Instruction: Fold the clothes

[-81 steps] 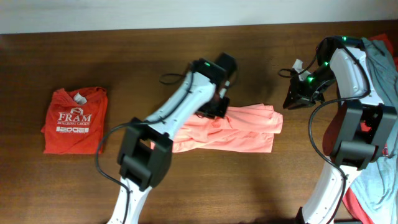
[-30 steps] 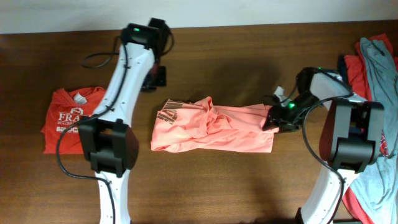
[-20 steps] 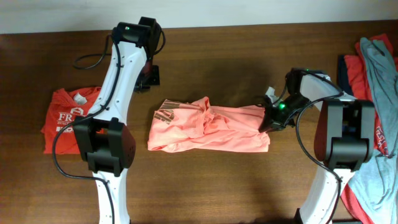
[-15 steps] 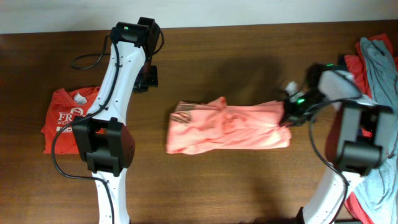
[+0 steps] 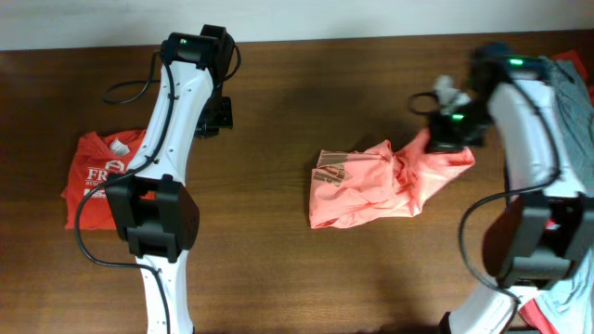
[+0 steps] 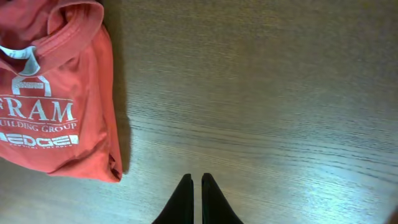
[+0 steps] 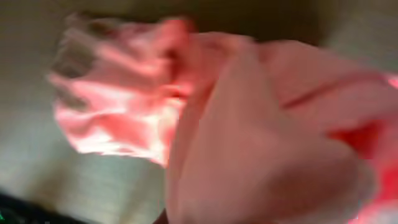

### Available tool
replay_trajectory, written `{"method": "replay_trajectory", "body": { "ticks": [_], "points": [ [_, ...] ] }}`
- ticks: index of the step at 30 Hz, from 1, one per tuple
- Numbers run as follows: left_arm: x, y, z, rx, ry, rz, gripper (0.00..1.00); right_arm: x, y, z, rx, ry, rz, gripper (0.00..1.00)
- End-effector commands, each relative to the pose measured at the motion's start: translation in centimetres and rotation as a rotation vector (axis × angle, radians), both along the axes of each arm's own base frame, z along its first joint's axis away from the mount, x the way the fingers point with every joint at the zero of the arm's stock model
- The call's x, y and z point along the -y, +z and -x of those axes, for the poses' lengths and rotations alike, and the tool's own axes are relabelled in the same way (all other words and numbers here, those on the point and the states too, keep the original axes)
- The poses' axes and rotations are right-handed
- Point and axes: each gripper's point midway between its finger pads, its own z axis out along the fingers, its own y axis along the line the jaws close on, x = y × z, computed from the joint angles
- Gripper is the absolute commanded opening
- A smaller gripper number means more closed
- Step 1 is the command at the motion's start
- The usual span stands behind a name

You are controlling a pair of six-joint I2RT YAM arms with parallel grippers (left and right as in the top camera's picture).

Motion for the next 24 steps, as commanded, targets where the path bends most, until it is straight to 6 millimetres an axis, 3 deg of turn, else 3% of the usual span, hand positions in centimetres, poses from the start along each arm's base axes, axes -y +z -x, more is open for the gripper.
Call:
{"method": "replay_trajectory", "body": {
  "ticks": [1,8,11,20,24],
  "points": [
    [0.1,0.5,0.1,0.012,0.014,0.014,0.09,-5.3,1.2,-0.3,0.052,0.102,0.016,0.04],
    [0.2,0.5,0.2,0.010,0.012,0.013,0.09,-13.7,0.0,1.1,0.067,0.278,0.047,0.04],
    [0.2,0.5,0.2,0.010,0.012,0.013,0.09,-16.2,-1.3,2.2,0.037,0.337,0.052,0.04],
    [0.2,0.5,0.1,0.012,0.012,0.014,0.09,-20.4,-5.5,4.8,-0.070,0.457,0.082,0.04],
    [0.2,0.5,0.1,0.014,0.012,0.014,0.10,-21.3,-6.1,5.7,-0.087,0.489,0.089,0.04]
  ]
}}
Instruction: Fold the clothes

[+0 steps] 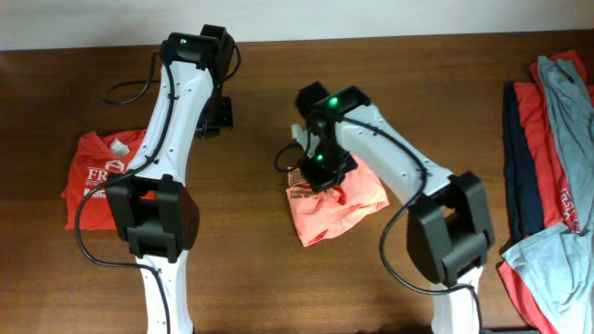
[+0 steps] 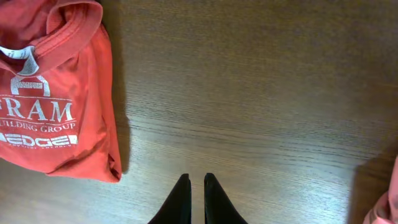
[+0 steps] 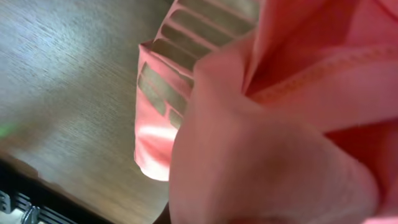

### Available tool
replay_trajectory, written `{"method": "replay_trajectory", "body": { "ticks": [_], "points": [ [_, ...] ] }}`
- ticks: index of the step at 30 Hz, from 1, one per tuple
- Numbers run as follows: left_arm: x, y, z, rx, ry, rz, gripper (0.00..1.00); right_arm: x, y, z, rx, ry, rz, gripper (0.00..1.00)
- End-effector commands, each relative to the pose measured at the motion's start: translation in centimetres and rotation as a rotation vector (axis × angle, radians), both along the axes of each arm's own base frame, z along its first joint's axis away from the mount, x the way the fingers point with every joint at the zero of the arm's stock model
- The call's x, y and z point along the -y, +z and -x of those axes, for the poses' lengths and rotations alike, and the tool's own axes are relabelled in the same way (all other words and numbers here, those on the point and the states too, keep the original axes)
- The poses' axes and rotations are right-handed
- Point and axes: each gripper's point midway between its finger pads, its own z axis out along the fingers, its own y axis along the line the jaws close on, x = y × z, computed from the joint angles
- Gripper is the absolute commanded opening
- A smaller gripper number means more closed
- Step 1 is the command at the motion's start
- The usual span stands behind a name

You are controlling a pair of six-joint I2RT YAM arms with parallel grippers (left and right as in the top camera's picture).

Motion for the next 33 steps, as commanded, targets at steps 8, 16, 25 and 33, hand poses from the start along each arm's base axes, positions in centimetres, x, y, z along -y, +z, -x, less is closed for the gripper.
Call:
{"method": "replay_trajectory", "body": {
  "ticks": [8,16,25,33],
  "points": [
    [0.2,0.5,-0.4,0.033,0.012,0.015,0.10,-1.9,-0.2,3.5,-0.055,0.088,0.045,0.04],
    [0.6,0.4,0.3,0.003,0.012,0.039,0.10,-1.5,-0.4,3.7,-0.064,0.091,0.060,0.04],
    [7.4,0.3,2.8,-0.126,-0.124,0.408,0.10,2.7,-0.7,0.5,-0.034,-0.019,0.101,0.04],
    [12.6,-1.2,6.9,-0.261,-0.268,0.433,0.07,5.7,-0.6,-1.2,-0.039,-0.088,0.096,0.04]
  ]
}}
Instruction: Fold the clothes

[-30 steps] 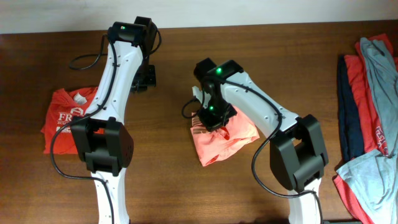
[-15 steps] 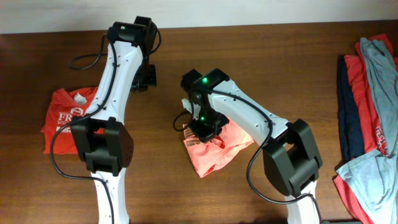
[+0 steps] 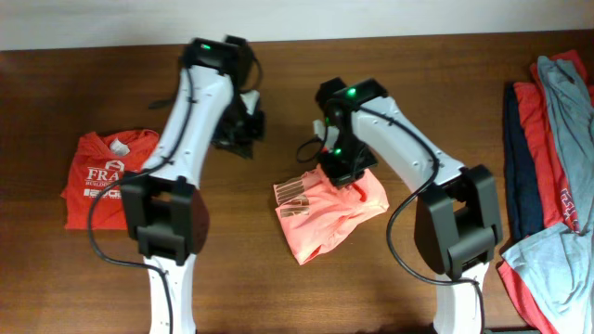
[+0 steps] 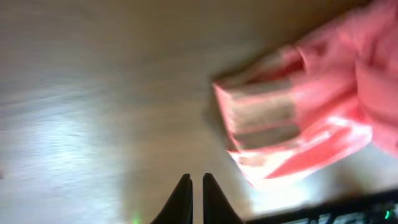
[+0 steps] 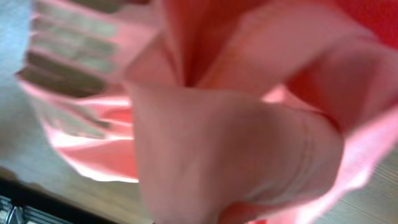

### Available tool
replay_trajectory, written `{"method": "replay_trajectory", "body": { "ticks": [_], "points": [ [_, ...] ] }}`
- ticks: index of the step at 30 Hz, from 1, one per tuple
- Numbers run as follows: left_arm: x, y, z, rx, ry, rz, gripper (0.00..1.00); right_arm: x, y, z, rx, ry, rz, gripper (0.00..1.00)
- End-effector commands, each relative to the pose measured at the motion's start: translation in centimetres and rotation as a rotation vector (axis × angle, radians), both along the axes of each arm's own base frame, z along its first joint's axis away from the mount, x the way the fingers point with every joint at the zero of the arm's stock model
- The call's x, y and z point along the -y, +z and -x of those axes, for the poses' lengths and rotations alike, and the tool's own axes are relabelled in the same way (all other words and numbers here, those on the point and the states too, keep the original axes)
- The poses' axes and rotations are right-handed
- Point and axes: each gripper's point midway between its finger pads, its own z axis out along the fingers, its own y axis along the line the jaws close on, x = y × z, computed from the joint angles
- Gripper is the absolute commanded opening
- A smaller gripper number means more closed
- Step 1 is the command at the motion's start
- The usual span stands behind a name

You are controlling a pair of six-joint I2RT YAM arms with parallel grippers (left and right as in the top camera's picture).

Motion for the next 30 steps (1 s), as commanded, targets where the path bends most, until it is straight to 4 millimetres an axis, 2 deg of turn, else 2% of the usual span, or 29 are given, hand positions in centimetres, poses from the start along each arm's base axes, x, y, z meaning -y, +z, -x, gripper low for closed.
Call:
{"method": "replay_trajectory", "body": {
  "ticks": [1,8,15,19,24,27,30],
  "points": [
    [4.4,-0.9,4.0,-0.097,-0.135,0.054,0.06,1.1,-0.3,-0.1,-0.005,0.003,0.020,0.04],
    [6.2,-3.7,7.8,-0.216,-0.190,0.042,0.04,1.5,-0.1,-0.5,0.004,-0.011,0.017,0.04],
    [7.2,-5.9,9.3,-0.256,-0.202,0.070,0.04,3.7,1.5,-2.2,0.048,-0.082,-0.001,0.04],
    [7.8,-7.6,9.4,-0.238,-0.198,0.071,0.03,5.6,2.4,-3.0,0.057,-0.137,-0.002,0.04],
    [8.9,-9.5,9.2,-0.195,-0.196,0.080,0.03,7.3,2.8,-2.9,0.039,-0.147,0.000,0.04],
    [9.5,-10.7,8.3,-0.142,-0.188,0.082,0.03,7.7,2.8,-2.9,0.034,-0.159,0.002,0.04],
    [10.2,-12.3,6.4,-0.037,-0.179,0.084,0.04,7.8,2.8,-2.8,0.028,-0.160,0.003,0.04]
  ]
}}
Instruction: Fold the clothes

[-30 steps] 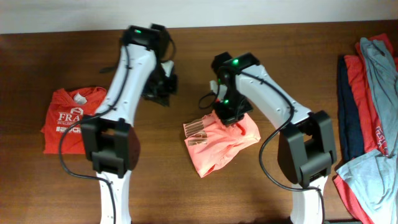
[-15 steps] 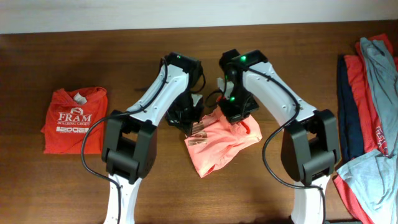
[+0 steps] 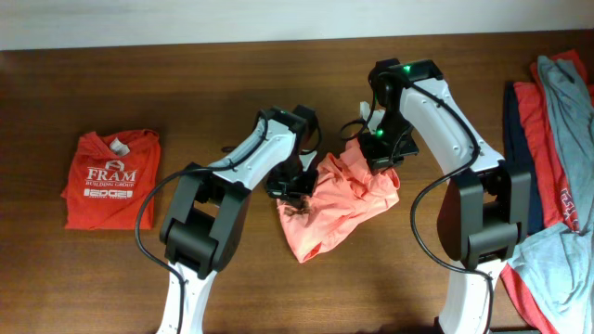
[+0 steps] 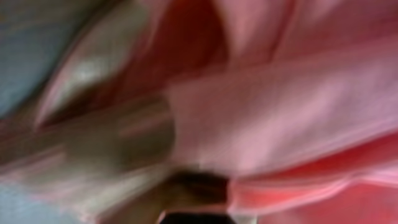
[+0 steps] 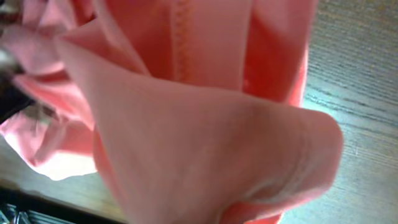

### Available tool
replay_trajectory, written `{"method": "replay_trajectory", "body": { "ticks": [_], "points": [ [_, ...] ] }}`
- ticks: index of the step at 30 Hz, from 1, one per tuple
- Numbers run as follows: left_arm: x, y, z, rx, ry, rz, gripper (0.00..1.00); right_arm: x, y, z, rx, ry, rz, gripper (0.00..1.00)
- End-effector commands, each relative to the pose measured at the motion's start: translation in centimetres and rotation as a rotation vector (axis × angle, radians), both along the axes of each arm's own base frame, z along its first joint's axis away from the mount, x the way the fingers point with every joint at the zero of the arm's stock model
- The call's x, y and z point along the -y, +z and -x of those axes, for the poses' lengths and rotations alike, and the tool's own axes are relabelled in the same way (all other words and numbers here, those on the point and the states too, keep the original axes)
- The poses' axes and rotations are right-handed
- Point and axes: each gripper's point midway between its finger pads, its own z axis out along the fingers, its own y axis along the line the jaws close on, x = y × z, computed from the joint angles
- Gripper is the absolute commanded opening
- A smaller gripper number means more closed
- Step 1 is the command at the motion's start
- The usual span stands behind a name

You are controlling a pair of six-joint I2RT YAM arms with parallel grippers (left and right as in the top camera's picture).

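Observation:
A crumpled pink shirt (image 3: 336,202) with a grey striped print lies at the table's middle. My right gripper (image 3: 378,148) is shut on its upper right part, which hangs lifted from it. In the right wrist view pink cloth (image 5: 205,124) covers the fingers. My left gripper (image 3: 290,184) is down at the shirt's left edge. The left wrist view is blurred and filled with pink cloth (image 4: 280,106), so its jaws cannot be read. A folded red shirt (image 3: 109,176) with white lettering lies at the far left.
A pile of unfolded clothes (image 3: 549,139), in blue, red and grey, lies along the table's right edge. Bare brown table (image 3: 232,278) runs along the front and between the two shirts.
My left gripper was above bare table just left of the pink shirt and is now at its left edge. My right gripper has moved right and back with its part of the shirt.
At first my right gripper held the pink shirt stretched near the pile on the right, and my left gripper hung shut beside the red shirt. Then the pink shirt lay bunched at the table's middle. My left gripper then neared it and is now at it.

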Motion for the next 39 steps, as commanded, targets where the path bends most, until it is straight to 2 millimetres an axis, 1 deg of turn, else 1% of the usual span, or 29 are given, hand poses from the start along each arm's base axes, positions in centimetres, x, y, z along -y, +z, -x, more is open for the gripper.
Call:
{"method": "replay_trajectory", "body": {
  "ticks": [1,4,5,8,12,15,16,20,22,24,26,29,32,34,37,39],
  "points": [
    [0.4,-1.0,-1.7,0.095,0.027,0.002,0.04,0.2,1.8,-0.3,0.047,0.012,0.000,0.04],
    [0.7,-1.4,-3.3,0.171,0.026,0.002,0.04,0.3,2.0,-0.2,0.048,0.011,-0.001,0.04],
    [0.2,-1.5,-4.6,0.225,0.030,-0.019,0.05,0.3,2.2,-0.2,0.056,0.010,-0.002,0.04],
    [-0.7,-1.5,-6.6,0.293,0.040,-0.031,0.08,0.5,3.0,-0.4,0.079,0.003,-0.007,0.04],
    [-1.3,-1.3,-8.5,0.347,0.026,-0.003,0.10,1.2,4.5,-0.8,0.122,-0.021,-0.014,0.04],
    [-1.7,-0.8,-9.8,0.381,0.021,0.011,0.17,1.8,5.7,-0.9,0.155,-0.038,-0.019,0.04],
    [-1.7,-0.5,-10.2,0.388,0.023,0.018,0.18,1.9,6.0,-0.8,0.162,-0.040,-0.019,0.04],
    [-1.0,0.4,-10.4,0.386,0.013,0.064,0.19,2.0,7.5,-0.7,0.192,-0.042,-0.025,0.04],
    [-0.5,0.9,-10.2,0.372,0.011,0.084,0.19,2.1,7.8,-0.6,0.198,-0.042,-0.026,0.04],
    [-0.6,1.6,-9.9,0.355,0.008,0.078,0.18,2.1,7.9,-0.4,0.196,-0.042,-0.026,0.04],
    [-0.7,2.9,-9.6,0.347,-0.012,0.075,0.18,2.1,7.9,-0.3,0.192,-0.042,-0.025,0.04],
    [-1.2,6.0,-9.7,0.377,-0.021,0.052,0.18,2.1,7.9,-0.3,0.192,-0.042,-0.025,0.04],
    [-3.0,9.4,-10.3,0.451,-0.012,-0.017,0.18,2.1,8.1,-0.3,0.194,-0.042,-0.026,0.04],
    [-5.0,11.2,-10.6,0.497,0.013,-0.083,0.19,1.9,8.5,-0.3,0.199,-0.036,-0.027,0.04],
    [-8.8,12.7,-11.2,0.539,0.102,-0.202,0.20,1.0,9.7,-0.4,0.227,-0.013,-0.035,0.04],
    [-11.1,12.7,-11.6,0.527,0.156,-0.232,0.20,0.1,10.6,-0.5,0.249,0.008,-0.042,0.04]
  ]
}}
